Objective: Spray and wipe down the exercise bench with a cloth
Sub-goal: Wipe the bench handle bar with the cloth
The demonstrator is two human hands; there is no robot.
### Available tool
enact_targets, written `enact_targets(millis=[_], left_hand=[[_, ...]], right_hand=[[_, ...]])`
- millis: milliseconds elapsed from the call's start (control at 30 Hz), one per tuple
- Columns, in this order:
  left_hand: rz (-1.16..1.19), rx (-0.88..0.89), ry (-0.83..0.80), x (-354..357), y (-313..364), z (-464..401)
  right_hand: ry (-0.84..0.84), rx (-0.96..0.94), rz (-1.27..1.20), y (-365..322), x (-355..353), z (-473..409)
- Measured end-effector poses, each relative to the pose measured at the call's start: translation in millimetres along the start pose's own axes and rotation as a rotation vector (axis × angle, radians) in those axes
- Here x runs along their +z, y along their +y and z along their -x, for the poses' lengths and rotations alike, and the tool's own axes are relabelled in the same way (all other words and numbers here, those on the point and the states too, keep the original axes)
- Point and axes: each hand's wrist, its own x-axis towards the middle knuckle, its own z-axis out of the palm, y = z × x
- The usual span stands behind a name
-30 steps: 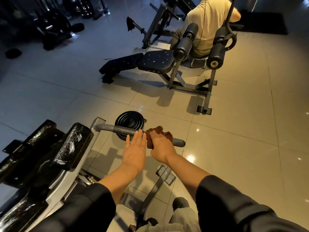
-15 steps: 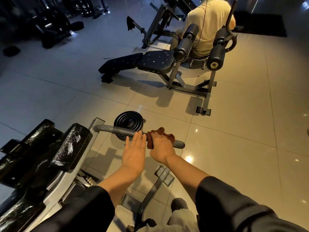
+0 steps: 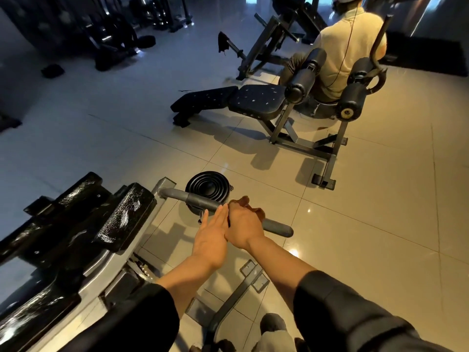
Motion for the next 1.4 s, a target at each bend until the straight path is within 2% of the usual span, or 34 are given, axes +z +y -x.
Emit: enact_targets(millis=[100,200,267,467,667,767,967,1100,1233,1300,1400], left_hand=[[0.052,-0.030,0.065,-2,-18,7],[0.137,-0.248,0.175,-9,-45,14],[0.129,-0.289,0.150,-17,-56,12],[0.130,-0.243,0.129,-35,-77,5],[0.057,-0.182,0.013,-40,-93,3],[0.029,-0.183,0.014,-41,-94,6],[-0.014,-0.230,0.020,-39,-84,8],[0.040,-0.246,0.046,-38,-81,8],[0.417,-0.270,0.205,-39,-78,13],[0.481,-0.258,0.266,-40,-79,16],[0.500,-0.276,0.259,-40,-85,18]], right_hand=[[-0.034,-0.022,0.011,10,1,2],[-0.001,0.052,0.059,28,3,8],[0.036,0.098,0.074,24,6,7],[0.010,0.047,0.151,-23,12,-14],[-0.053,-0.167,0.270,-86,23,-34],[-0.078,-0.235,0.427,-78,18,-28],[-0.129,-0.113,0.460,-26,2,-3],[-0.136,-0.128,0.324,-28,-13,0],[0.030,-0.248,-0.012,-42,-15,-3],[0.120,-0.259,-0.167,-50,-21,-8],[0.328,-0.198,-0.291,-64,-31,-19]])
